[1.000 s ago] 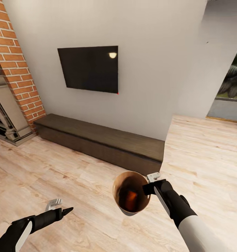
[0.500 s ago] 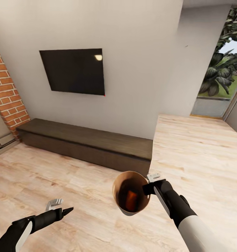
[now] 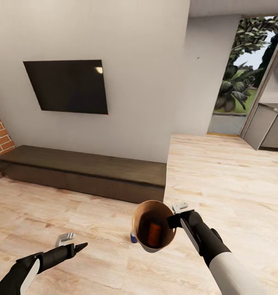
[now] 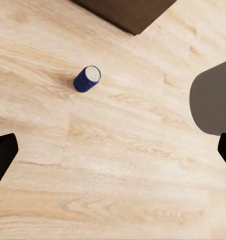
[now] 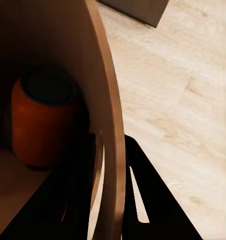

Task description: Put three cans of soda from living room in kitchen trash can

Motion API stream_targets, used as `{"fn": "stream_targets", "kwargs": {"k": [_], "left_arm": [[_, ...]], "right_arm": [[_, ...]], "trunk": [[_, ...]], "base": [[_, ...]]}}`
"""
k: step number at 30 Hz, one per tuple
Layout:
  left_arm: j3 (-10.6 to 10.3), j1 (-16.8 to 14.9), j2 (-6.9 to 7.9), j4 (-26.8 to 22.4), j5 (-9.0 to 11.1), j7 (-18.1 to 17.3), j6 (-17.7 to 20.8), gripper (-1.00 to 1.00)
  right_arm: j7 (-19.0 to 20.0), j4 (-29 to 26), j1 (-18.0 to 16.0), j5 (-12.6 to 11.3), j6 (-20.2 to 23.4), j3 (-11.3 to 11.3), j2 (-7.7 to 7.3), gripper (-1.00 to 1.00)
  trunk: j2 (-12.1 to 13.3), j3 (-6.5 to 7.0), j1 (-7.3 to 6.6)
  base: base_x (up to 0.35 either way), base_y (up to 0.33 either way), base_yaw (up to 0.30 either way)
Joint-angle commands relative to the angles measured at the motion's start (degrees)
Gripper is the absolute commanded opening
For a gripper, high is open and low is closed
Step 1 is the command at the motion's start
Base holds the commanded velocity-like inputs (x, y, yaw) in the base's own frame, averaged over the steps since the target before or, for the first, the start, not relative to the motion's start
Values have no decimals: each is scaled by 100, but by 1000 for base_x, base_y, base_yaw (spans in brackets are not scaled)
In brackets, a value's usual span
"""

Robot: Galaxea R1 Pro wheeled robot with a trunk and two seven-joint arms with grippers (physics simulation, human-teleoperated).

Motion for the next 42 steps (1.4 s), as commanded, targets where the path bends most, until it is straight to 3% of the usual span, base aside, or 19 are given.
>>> {"fn": "stream_targets", "kwargs": {"k": [1, 42], "left_arm": [[0, 0, 0, 0, 0, 0, 0, 100], [0, -1, -1, 0, 0, 0, 0, 100]], "right_arm": [[27, -3, -2, -75, 1, -4, 1, -100], [27, -3, -2, -75, 10, -30, -87, -100]], "trunk": [[0, 7, 0], [0, 255, 0]], "base": [[0, 0, -212], [2, 0, -209]]}}
